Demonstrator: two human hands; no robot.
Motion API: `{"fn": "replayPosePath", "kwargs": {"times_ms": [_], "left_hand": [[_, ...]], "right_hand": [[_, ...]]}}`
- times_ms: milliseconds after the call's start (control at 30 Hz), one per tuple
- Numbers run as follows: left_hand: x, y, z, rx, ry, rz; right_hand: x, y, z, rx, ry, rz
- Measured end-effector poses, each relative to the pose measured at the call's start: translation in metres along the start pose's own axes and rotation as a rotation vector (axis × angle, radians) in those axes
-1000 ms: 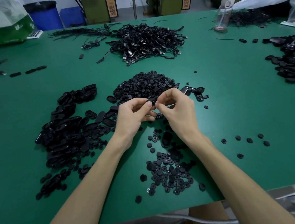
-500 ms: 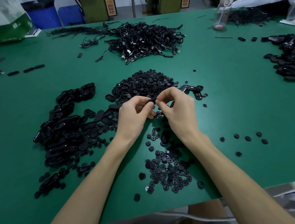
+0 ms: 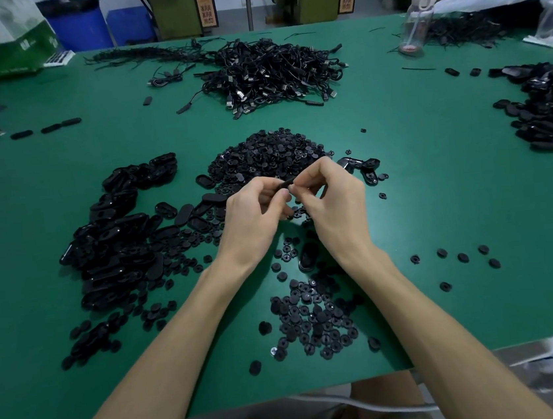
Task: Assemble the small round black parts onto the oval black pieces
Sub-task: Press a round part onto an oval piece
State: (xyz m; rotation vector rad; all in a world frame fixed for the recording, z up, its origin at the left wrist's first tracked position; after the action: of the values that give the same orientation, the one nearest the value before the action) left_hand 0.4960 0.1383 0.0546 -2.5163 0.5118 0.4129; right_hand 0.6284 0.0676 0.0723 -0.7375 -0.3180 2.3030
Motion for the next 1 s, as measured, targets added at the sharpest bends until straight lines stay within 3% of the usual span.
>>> {"fn": "replayPosePath", "kwargs": {"times_ms": [167,333,567,1000], "left_hand": [[-0.001,0.000,-0.002,0.004,0.065,0.009],[0.001,-0.002,0.003,-0.039,0.168,0.039],[-0.001,-0.002,0.006,-0.058,0.199,0.037],[0.000,-0.003,0.016,-0.135,0.426,0.053]], "right_hand": [[-0.005,-0.002,-0.002,0.032,-0.027,-0.034],[0.000,-0.006,-0.015,0.201,-0.273,0.077],[0.002,-0.009,-0.021,0.242,-0.423,0.112],[0.006,-0.006,-0.012,0.122,-0.282,0.129]]}}
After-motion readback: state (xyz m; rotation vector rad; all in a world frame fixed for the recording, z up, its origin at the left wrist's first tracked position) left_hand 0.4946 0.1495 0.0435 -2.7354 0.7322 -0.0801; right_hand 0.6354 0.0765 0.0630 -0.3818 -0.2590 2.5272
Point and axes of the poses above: each hand's wrist, its own y-axis away from the middle knuckle, its own x-axis out of the palm, z = x × y, the point moved 8 cm from there along -y, towards the middle knuckle, and after that the axes turned 6 degrees about x, right-handed, at the moved point
